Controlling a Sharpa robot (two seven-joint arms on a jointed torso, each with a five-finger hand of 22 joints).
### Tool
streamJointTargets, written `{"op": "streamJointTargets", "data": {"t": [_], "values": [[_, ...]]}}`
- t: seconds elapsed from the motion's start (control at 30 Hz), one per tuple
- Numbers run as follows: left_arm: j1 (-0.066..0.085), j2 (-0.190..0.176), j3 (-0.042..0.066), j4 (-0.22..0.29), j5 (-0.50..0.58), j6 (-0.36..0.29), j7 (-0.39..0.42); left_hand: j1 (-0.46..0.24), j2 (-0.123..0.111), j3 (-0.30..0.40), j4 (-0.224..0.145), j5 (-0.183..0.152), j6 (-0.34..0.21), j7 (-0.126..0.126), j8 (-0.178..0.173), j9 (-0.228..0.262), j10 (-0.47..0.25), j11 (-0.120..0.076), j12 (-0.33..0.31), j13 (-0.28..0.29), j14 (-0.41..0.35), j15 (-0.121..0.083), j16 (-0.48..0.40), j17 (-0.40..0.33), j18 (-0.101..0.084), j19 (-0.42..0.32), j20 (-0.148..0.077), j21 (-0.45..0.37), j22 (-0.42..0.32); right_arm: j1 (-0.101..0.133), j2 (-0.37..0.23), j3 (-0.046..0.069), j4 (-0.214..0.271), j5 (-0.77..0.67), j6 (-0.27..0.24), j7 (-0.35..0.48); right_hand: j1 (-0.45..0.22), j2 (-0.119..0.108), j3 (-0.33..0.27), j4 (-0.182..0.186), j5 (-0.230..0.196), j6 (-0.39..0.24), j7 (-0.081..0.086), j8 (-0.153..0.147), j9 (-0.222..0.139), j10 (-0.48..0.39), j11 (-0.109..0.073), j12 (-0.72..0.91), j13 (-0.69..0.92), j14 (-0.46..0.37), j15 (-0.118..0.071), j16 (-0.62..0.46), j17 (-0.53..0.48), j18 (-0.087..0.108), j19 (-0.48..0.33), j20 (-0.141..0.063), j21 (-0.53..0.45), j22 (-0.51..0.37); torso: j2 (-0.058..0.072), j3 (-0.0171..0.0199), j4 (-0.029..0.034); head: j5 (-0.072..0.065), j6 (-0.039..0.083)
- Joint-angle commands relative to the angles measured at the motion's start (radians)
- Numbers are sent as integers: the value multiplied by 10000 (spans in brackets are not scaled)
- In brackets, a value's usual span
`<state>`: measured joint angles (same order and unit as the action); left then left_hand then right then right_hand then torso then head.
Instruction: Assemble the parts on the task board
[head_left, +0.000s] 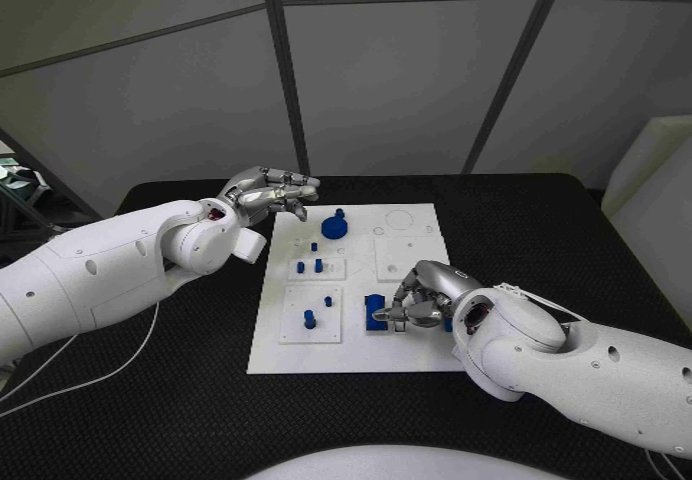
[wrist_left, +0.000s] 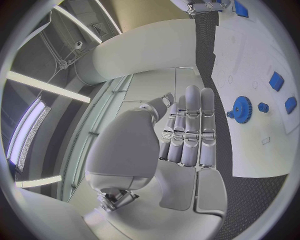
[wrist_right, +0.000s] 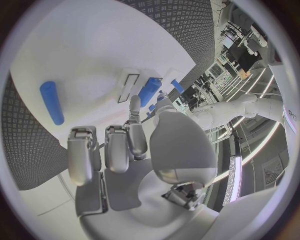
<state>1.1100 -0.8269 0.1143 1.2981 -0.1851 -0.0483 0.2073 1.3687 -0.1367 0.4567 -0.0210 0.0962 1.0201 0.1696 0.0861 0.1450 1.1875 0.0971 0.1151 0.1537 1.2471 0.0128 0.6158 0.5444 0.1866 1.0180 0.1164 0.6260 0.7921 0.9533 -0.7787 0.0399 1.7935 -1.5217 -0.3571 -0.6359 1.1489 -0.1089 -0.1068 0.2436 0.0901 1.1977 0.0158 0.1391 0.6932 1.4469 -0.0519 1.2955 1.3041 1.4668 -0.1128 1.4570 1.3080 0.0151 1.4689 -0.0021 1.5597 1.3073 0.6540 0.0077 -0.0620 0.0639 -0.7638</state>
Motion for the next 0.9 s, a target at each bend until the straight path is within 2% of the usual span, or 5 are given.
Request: {"op": "streamJointTargets", "data": {"t": [0.03, 0.43, 0.53, 0.67, 0.9], "values": [[14, 8, 8, 4, -1, 65, 28, -73, 22, -48, -5, -41, -37, 7, -66, 15, -66, 17, -38, 14, 10, 48, -48, -12, -43, 34, 63, -55, -13, 14, 28, 5, -27, -90, 1, 85, 183, 112, -65, -73, 21, -21, 4, -38, 57, 15, -12, -25, 20, 609, -30, -21, 522, -124, 977, -19, 27, 2538, 5, 1, 20, -3, 11], [12, 1, 6, -10, -1, 66, 28, -73, 22, -48, -5, -41, -37, 7, -66, 15, -66, 17, -38, 14, 10, 48, -48, -12, -43, 34, 63, -55, -13, 15, -570, 10, 293, 258, -840, 683, 1074, 371, -157, -826, 488, -180, 68, -266, 221, -125, 31, -349, -216, 565, -2, -141, 341, -85, 914, -2, -98, 2399, 0, 16, -14, -29, 6], [10, -3, 4, -20, -1, 64, 25, -73, 22, -48, -5, -41, -37, 7, -66, 15, -66, 17, -38, 14, 10, 48, -48, -12, -43, 34, 63, -55, -13, 18, -997, 164, 430, 1034, -1023, 988, 998, 490, -255, -811, 813, -383, 136, -460, 162, -153, 82, -431, -277, 564, 33, -156, 323, -77, 900, 27, -127, 2368, -8, 10, -30, -57, 21], [7, -6, -4, -25, -1, 64, 23, -73, 22, -48, -5, -41, -37, 7, -66, 15, -66, 17, -38, 14, 10, 48, -48, -12, -43, 34, 63, -55, -13, 24, -1574, 310, 622, 1595, -1029, 1218, 1010, 697, -323, -831, 936, -930, 309, -795, -150, -160, 214, -497, -322, 568, 129, -165, 312, -73, 893, 96, -143, 2353, 0, 12, -30, -121, 42], [-1, 5, -33, -27, -1, 61, 21, -73, 22, -48, -5, -41, -37, 7, -66, 15, -66, 17, -38, 14, 10, 48, -48, -12, -43, 34, 63, -55, -13, 28, -2417, 397, 847, 1195, -884, 1248, 1190, 977, -402, -971, 1152, -1151, 412, -780, -775, -141, 313, -543, -342, 580, 227, -140, 357, -91, 922, 204, -84, 2421, 10, 11, -43, -308, 77]]}}
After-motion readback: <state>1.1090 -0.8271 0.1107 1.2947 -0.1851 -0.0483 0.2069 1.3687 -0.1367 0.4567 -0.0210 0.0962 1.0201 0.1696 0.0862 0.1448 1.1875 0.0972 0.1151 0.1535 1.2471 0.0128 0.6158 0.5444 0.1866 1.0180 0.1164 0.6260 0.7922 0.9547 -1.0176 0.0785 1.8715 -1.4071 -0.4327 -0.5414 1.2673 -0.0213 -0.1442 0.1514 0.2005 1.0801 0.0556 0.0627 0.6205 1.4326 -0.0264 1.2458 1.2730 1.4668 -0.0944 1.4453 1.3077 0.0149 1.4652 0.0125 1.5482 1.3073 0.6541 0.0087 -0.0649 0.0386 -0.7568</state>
